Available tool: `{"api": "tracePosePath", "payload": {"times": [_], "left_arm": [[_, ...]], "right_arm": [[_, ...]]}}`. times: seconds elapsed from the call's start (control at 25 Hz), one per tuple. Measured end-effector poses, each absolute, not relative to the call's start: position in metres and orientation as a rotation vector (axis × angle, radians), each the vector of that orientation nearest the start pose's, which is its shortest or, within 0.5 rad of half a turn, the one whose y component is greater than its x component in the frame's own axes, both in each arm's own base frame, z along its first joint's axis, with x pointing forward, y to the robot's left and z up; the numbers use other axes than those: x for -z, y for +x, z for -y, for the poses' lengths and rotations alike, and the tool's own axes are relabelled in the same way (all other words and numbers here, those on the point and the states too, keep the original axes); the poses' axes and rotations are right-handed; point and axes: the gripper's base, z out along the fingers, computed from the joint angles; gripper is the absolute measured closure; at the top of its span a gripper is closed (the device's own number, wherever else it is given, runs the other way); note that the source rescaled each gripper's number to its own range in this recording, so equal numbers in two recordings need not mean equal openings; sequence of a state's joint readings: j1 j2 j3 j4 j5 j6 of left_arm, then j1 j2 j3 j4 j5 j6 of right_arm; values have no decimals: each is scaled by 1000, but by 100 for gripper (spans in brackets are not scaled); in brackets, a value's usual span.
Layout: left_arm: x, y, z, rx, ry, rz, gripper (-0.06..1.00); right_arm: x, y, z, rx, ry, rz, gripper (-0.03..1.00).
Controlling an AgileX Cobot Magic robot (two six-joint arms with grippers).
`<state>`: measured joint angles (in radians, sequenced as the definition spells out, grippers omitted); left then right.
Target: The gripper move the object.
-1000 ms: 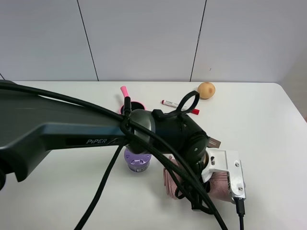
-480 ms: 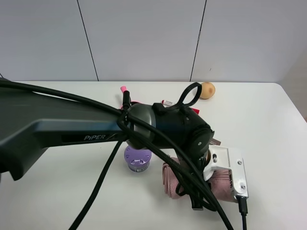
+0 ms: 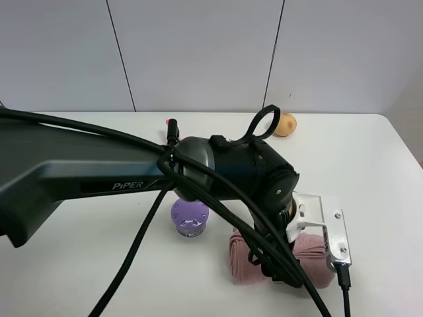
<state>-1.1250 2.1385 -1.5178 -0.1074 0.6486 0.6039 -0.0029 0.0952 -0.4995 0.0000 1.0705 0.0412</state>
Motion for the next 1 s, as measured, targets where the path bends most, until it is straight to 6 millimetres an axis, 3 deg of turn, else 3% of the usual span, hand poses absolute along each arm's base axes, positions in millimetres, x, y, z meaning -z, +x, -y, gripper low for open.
{"api": "tracePosePath", "payload": {"times": [0.12, 0.4, 0.52, 0.72, 0.88, 1.0], "left_arm": [[-162, 185, 401, -320, -2536, 2378, 10], [-251, 173, 377, -474, -2354, 2645, 10], [-275, 181, 361, -482, -2244, 2785, 10], [-293, 251, 307, -343, -1915, 3136, 10], [-314, 305, 238, -157, -1619, 3403, 10], [-339, 328, 179, 25, -1420, 3572, 10]], "right_arm": [[-276, 9, 0, -22, 47, -2149, -3], [-276, 9, 0, -22, 47, -2149, -3], [-276, 9, 0, -22, 47, -2149, -3], [-276, 9, 0, -22, 47, -2149, -3], [-276, 9, 0, -22, 47, -2149, -3], [-276, 9, 0, -22, 47, -2149, -3]]}}
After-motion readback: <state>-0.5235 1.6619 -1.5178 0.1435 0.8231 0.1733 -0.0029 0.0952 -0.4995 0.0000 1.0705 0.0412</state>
